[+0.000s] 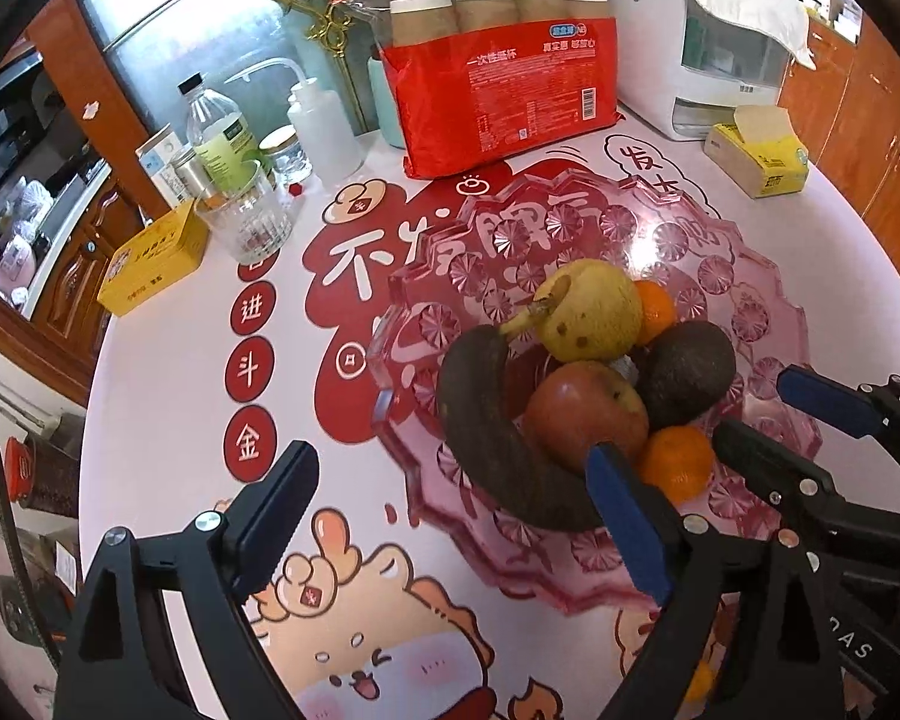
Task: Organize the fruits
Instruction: 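Withdraw both tools from the bowl toward the remaining tangerines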
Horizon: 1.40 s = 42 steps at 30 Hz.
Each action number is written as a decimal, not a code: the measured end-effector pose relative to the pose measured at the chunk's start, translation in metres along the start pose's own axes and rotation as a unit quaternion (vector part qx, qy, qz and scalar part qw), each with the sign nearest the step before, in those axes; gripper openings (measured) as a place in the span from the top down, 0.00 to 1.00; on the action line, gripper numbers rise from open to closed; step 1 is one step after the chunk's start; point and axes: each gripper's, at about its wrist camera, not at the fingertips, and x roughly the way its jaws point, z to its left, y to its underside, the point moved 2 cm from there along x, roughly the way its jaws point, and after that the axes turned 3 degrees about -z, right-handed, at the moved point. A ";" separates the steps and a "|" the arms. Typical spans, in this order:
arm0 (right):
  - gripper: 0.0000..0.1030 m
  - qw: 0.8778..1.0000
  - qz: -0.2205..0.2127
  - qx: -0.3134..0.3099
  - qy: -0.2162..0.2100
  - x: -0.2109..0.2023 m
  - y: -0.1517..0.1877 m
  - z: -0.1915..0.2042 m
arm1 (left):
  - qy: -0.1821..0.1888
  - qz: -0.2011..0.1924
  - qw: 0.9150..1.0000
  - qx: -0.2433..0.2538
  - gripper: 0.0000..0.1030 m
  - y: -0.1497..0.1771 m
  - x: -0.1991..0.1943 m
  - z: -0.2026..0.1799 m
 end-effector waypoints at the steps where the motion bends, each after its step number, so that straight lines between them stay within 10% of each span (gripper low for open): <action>1: 0.51 1.000 -0.001 -0.001 0.000 -0.003 0.001 0.001 | 0.002 0.001 1.000 -0.004 0.12 0.001 -0.002 0.001; 27: 0.51 0.996 -0.077 -0.034 -0.004 -0.129 0.033 0.017 | 0.011 -0.064 0.996 -0.053 0.10 0.056 -0.128 -0.005; 42: 0.51 0.997 -0.060 -0.030 0.023 -0.141 0.102 -0.026 | 0.029 -0.061 0.996 -0.056 0.09 0.112 -0.122 -0.053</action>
